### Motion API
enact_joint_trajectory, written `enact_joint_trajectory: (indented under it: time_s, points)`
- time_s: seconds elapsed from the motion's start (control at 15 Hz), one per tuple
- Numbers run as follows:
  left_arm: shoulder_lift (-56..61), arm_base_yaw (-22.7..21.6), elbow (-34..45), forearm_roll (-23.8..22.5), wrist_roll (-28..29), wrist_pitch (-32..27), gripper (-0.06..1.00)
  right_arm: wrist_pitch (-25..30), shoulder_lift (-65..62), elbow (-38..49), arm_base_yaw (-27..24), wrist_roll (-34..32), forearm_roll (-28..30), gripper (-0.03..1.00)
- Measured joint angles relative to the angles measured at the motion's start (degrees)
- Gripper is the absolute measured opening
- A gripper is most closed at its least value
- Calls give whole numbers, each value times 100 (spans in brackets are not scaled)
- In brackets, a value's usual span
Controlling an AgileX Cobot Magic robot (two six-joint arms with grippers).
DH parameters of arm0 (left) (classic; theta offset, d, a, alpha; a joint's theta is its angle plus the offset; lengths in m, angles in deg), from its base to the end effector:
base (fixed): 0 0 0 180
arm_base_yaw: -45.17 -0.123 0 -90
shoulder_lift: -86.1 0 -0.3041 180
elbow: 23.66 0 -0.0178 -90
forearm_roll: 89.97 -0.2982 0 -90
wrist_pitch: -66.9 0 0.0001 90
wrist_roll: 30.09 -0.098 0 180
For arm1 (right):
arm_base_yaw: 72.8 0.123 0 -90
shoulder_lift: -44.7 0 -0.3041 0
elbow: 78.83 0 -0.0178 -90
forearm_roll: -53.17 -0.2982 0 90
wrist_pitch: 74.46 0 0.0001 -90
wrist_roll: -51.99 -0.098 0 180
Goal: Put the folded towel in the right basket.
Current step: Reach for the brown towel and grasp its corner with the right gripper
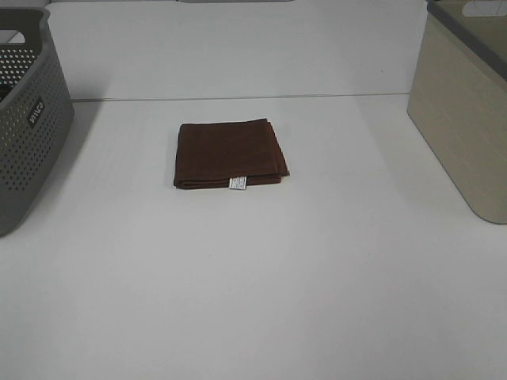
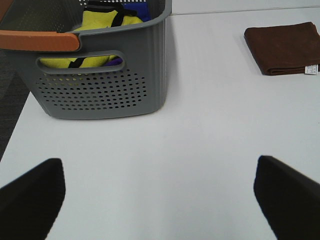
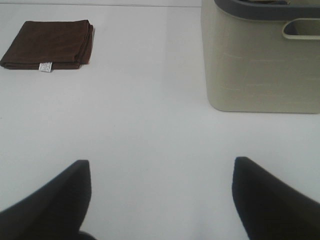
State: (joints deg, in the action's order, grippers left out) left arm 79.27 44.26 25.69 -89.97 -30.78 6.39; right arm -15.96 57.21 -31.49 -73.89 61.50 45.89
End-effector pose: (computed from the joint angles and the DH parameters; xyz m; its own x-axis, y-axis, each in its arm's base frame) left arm 0.0234 0.0004 0.2958 -0.4493 0.0049 -0.8934 -0.0105 0.9999 0.0108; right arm 0.0381 0.0099 0.3080 -0.4617 -0.0898 -0.8825 -0.1227 0.9918 -0.0367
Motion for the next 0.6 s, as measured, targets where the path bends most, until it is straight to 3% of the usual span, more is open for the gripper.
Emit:
enact_joint_trajectory:
  time_s: [0.33, 0.6]
  points:
    - [0, 0, 0, 0, 0, 0, 97, -917, 1971, -710, 0, 0, -92, 74]
    - [0, 0, 0, 0, 0, 0, 97, -1197, 3696, -1725, 0, 0, -298, 74]
